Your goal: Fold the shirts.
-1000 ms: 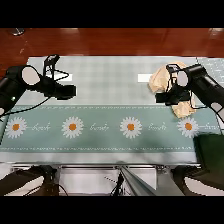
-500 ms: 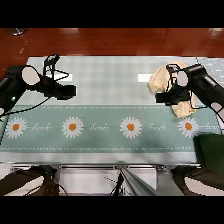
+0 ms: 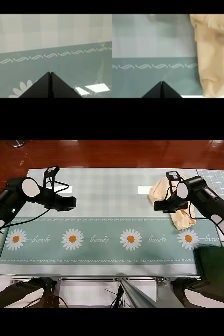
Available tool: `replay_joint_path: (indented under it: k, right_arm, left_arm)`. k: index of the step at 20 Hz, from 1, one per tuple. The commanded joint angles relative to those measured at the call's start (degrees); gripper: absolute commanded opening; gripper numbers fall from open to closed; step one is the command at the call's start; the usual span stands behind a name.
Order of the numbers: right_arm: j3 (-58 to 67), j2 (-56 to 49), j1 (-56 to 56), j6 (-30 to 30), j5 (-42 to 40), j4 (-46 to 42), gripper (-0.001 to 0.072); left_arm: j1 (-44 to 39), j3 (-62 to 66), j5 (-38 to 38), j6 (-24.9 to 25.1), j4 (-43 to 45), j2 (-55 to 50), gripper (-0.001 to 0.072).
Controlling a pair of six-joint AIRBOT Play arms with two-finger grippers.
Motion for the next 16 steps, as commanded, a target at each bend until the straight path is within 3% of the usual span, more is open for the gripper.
replay_joint_path:
  k: [1,2,3,4,5,7,9,10,12,16]
  right_arm:
    - [0.0,0.0,0.0,0.0,-9.9,-3.6,0.0017]
    - [0.0,0.0,0.0,0.1,-13.4,-6.3,0.0021]
    - [0.0,-0.2,0.0,0.3,-17.1,-10.6,0.0168]
    - [0.0,-0.6,-0.5,2.2,-21.8,-16.2,0.0632]
    - [0.0,-1.3,-1.6,4.6,-25.8,-21.1,0.0632]
    - [0.7,-3.2,-6.0,12.2,-31.2,-26.8,0.062]
    - [2.7,-6.9,-12.1,20.3,-31.9,-26.0,0.0616]
    - [3.6,-8.9,-14.8,21.4,-30.6,-24.4,0.0616]
    - [4.4,-12.5,-19.8,20.2,-26.0,-19.1,0.0616]
    - [4.4,-17.2,-25.5,10.0,-18.4,-4.2,0.0615]
  left_arm:
    - [0.0,0.0,7.3,0.0,0.0,-0.3,0.0027]
    - [0.0,0.0,10.3,0.0,0.1,-0.5,0.0048]
    - [0.1,0.0,13.3,0.0,0.4,-0.9,0.0209]
    - [0.0,0.0,16.2,0.0,1.9,-1.2,0.0516]
    - [0.0,0.0,18.9,0.0,4.2,-1.7,0.0703]
    - [0.6,0.0,20.2,-0.1,8.5,-1.8,0.0702]
    - [2.8,0.0,19.6,-0.2,9.0,-1.8,0.0702]
    - [4.1,0.0,19.1,-0.2,9.0,-1.9,0.0701]
    - [6.8,0.0,16.7,-0.2,9.0,-1.9,0.0701]
    - [9.1,0.0,10.7,-0.2,9.0,-3.3,0.0702]
